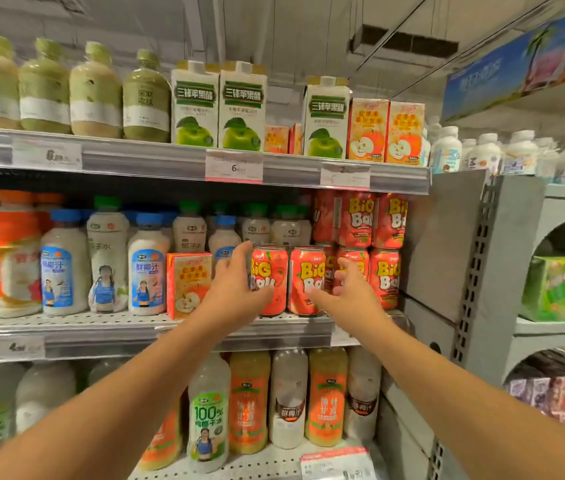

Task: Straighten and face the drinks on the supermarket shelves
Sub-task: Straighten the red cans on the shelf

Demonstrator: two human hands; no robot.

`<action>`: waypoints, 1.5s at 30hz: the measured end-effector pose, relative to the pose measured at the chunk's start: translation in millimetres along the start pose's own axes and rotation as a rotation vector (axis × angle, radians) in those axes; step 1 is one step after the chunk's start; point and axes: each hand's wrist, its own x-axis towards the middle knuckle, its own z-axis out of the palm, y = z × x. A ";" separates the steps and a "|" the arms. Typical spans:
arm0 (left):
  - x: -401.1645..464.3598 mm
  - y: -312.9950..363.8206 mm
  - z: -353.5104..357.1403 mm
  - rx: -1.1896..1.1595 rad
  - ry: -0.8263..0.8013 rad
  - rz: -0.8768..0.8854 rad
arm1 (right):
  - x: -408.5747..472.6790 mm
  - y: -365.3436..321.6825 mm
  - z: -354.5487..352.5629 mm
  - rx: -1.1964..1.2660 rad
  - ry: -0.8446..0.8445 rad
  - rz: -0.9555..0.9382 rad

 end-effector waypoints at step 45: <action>44.2 83.9 34.1 -0.091 0.265 0.373 | 46.3 45.8 -2.6 -0.040 0.015 -0.149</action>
